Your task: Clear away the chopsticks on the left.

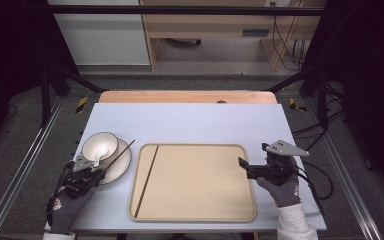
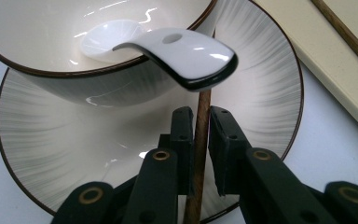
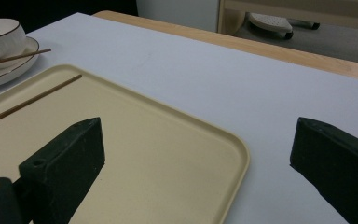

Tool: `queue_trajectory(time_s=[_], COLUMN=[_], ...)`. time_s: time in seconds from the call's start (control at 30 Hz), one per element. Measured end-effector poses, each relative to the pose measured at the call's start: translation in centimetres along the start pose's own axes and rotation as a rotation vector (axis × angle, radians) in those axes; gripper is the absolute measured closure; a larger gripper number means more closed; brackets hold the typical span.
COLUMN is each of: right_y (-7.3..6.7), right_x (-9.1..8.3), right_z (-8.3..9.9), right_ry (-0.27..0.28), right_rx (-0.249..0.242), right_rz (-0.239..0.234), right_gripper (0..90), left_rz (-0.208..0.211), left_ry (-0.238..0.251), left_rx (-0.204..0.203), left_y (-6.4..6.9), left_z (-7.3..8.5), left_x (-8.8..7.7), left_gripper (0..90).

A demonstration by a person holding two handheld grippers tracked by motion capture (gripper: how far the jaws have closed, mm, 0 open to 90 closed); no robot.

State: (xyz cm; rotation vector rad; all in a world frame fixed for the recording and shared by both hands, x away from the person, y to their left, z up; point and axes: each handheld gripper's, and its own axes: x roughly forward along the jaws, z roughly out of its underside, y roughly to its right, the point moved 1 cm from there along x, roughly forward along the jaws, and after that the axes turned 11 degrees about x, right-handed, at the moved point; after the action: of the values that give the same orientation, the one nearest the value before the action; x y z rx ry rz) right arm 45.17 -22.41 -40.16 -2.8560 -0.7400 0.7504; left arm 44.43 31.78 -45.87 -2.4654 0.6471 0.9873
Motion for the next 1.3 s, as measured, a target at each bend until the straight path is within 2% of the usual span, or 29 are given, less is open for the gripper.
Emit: queue_trajectory(time_s=[0.13,0.3,0.67,1.03,1.3], right_y=[0.0,0.0,0.1,0.2,0.1], right_x=[0.0,0.0,-0.1,-0.4,-0.5], right_z=[0.0,0.0,0.0,-0.2,-0.2], right_ry=[-0.001,-0.003,0.001,0.013,0.011], right_rx=[0.0,-0.002,-0.002,0.0,0.002], right_rz=[0.001,0.001,0.004,0.003,0.004], right_gripper=[3.2,3.1,3.1,3.1,3.1], left_rz=[0.015,0.009,0.012,0.008,0.003], left_ry=[-0.001,0.005,0.053,0.097,0.119], left_rx=[0.009,0.012,0.037,0.0,0.001], left_y=[0.2,0.6,2.6,4.5,5.8], left_z=[-0.1,-0.4,-1.8,-2.6,-3.1], left_x=[0.0,-0.1,-1.2,-2.0,-2.1], left_gripper=[82.4,83.7,83.7,83.8,83.8])
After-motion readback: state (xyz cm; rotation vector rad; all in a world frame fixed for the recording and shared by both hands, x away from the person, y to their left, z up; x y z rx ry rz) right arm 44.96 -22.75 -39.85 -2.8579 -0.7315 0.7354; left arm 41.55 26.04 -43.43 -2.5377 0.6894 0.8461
